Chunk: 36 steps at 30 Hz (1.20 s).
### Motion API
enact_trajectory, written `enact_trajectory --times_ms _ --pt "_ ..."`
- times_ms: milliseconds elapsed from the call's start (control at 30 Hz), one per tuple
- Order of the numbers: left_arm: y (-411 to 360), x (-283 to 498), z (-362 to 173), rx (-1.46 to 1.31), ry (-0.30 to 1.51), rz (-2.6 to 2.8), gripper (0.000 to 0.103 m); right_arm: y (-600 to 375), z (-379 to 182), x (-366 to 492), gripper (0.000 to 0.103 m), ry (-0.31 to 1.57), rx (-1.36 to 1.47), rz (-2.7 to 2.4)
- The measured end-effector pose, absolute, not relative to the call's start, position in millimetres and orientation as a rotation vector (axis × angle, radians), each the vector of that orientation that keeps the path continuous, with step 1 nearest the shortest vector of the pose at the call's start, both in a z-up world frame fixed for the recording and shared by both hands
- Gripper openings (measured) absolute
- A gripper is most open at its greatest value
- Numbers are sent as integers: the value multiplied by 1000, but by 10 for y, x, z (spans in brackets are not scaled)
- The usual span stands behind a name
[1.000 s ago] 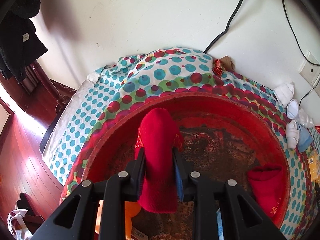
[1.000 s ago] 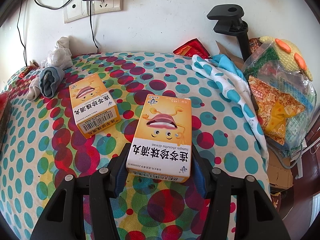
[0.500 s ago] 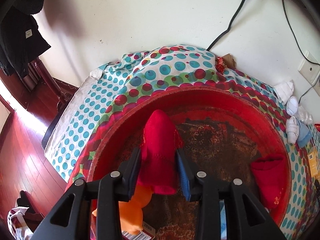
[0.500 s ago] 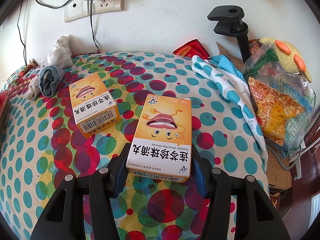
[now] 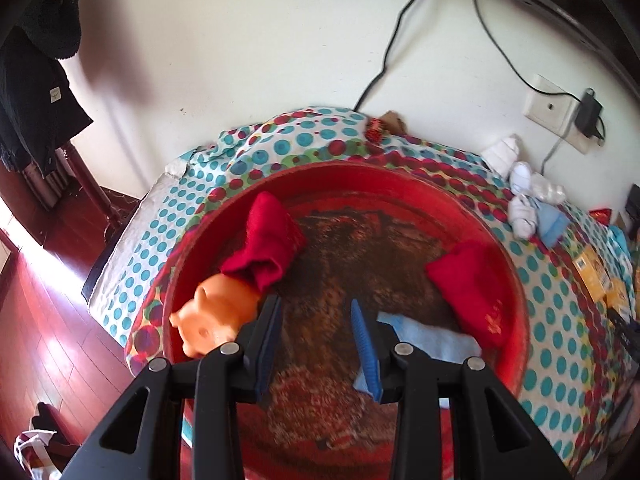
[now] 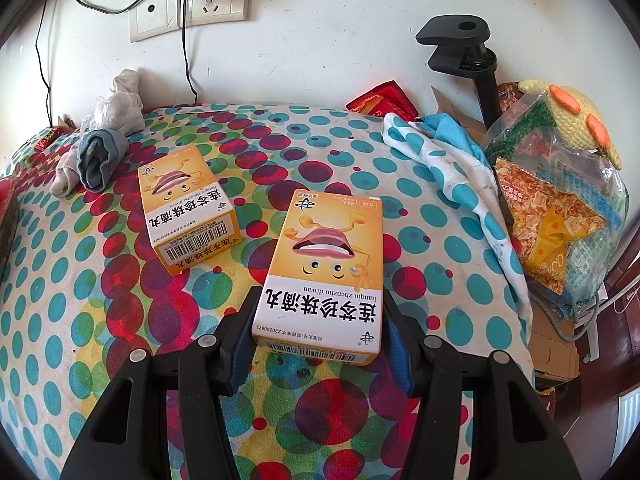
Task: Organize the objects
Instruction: 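Carry the red sock into the red tray and open the left tool, then lift the yellow medicine box and carry it over the red tray with the right tool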
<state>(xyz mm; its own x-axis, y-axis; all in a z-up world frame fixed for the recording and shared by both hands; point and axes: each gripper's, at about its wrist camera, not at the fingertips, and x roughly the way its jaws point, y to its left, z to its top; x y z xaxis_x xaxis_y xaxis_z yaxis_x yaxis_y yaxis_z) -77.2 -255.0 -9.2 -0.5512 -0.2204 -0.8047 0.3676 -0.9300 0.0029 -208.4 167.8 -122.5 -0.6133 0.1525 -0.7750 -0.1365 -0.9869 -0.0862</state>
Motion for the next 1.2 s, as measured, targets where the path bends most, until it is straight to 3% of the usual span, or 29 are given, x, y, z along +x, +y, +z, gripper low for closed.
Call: enact_trajectory --times_ms 467,700,900,1200 --pt "-2202 -237 -204 1125 42 -2473 37 1860 -1224 -2096 52 -82 -1265 2677" --pt "-2149 -204 -306 1062 106 -2533 37 2172 -1160 -2058 52 -159 -1146 2685" --pt "-2064 -164 -342 1002 28 -2605 39 2642 -1049 -2065 51 -40 -1192 2727" --pt "-2287 -91 -343 984 197 -2609 48 2811 -664 -2036 52 32 -1131 2903"
